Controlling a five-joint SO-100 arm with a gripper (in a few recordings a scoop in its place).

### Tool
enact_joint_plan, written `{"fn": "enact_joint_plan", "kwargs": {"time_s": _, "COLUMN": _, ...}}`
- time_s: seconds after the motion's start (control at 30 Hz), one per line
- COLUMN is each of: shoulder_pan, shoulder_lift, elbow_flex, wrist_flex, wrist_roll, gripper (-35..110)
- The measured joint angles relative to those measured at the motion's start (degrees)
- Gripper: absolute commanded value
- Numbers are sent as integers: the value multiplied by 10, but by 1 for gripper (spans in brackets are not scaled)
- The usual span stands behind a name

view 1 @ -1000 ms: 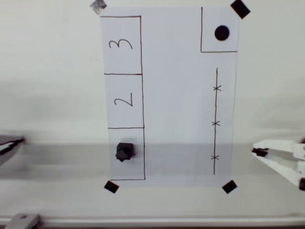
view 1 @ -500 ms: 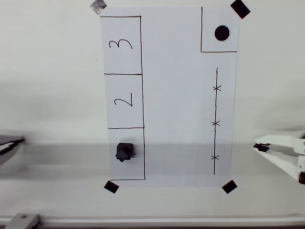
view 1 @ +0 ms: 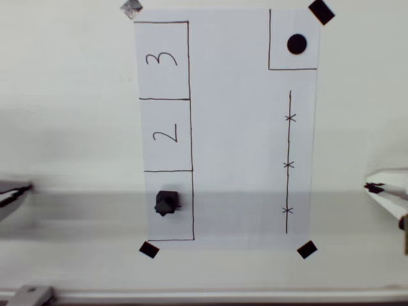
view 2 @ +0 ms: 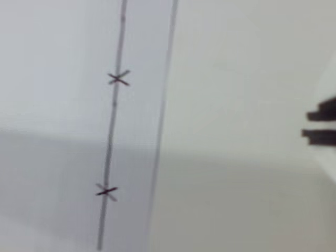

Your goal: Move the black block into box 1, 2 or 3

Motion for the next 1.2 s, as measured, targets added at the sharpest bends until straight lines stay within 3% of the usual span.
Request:
{"fn": "enact_joint_plan", "kwargs": {"time_s": 0.23, "shoulder_pan": 0, "shoulder_lift": 1, "elbow_flex": 0, "wrist_flex": 55, "wrist_roll": 35, "gripper": 0}}
{"fn": "enact_joint_plan", "kwargs": {"time_s": 1.2, "shoulder_pan": 0, "shoulder_lift": 8, "elbow_flex": 0, "wrist_flex": 56, "wrist_roll": 51, "gripper": 0}}
